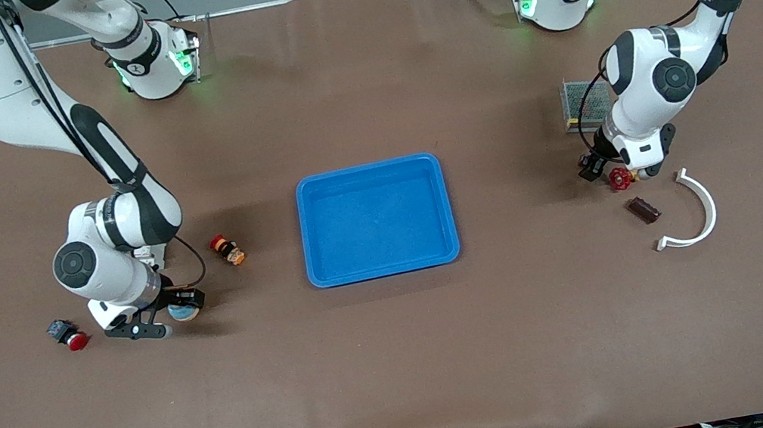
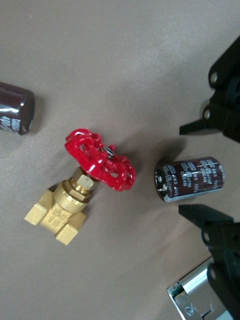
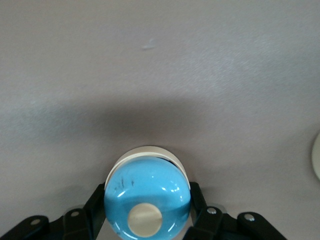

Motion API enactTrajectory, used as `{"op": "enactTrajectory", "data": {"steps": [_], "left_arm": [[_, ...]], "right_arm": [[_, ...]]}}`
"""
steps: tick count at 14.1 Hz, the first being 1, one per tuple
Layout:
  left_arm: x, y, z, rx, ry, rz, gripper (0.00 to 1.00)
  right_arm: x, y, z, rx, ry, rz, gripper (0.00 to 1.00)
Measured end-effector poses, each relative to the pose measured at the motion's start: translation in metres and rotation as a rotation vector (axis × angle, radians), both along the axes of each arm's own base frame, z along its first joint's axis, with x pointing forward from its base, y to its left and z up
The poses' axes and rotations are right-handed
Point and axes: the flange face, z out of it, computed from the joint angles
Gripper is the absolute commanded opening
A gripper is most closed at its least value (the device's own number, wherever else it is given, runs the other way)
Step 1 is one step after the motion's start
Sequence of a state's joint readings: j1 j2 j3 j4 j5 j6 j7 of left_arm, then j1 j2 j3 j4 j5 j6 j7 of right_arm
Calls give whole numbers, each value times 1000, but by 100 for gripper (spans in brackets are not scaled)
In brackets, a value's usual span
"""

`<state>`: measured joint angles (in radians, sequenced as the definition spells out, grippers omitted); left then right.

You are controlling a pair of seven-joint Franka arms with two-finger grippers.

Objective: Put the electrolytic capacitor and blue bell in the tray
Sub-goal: 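Place the bell in the tray with the right gripper while the left gripper lifts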

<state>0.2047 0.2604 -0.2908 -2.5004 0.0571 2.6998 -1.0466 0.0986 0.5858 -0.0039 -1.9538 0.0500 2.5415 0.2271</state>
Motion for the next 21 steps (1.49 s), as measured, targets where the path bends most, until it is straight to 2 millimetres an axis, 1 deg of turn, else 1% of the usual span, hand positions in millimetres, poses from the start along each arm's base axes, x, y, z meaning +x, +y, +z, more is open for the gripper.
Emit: {"op": "enactTrajectory", "data": {"steps": [1, 3, 5, 7, 8, 10, 12, 14, 15, 16, 17, 18, 21], "left_arm": [[0, 0, -1, 0, 2, 0, 30], [-1, 0, -3, -1, 6, 0, 15], [-1, 0, -3, -2, 6, -1, 0], [2, -1, -2, -2, -1, 0, 0], [6, -1, 1, -3, -10, 0, 0], [18, -2, 10, -6, -38, 1, 0], [29, -5, 19, -8, -67, -3, 0], [38, -15, 28, -13, -91, -20, 0], [42, -21, 32, -15, -102, -26, 0], [46, -28, 36, -17, -112, -21, 0], [49, -36, 40, -19, -118, -12, 0], [51, -46, 43, -19, -115, -1, 0], [59, -79, 57, -13, -83, 41, 0]], "right_arm": [[3, 5, 6, 1, 29, 0, 0], [10, 22, 27, 2, 74, 9, 0], [10, 53, 54, 3, 82, 46, 0], [1, 91, 74, 0, 96, 67, 0], [-6, 112, 82, -4, 102, 57, 0], [-26, 164, 96, -15, 111, 30, 0], [-54, 219, 106, -23, 105, 4, 0], [-84, 267, 109, -32, 101, -27, 0], [-97, 286, 108, -31, 92, -40, 0], [-108, 300, 105, -25, 78, -51, 0], [-116, 308, 99, -15, 60, -58, 0], [-124, 311, 91, -4, 42, -65, 0], [-141, 311, 65, 24, 0, -91, 0]]}}
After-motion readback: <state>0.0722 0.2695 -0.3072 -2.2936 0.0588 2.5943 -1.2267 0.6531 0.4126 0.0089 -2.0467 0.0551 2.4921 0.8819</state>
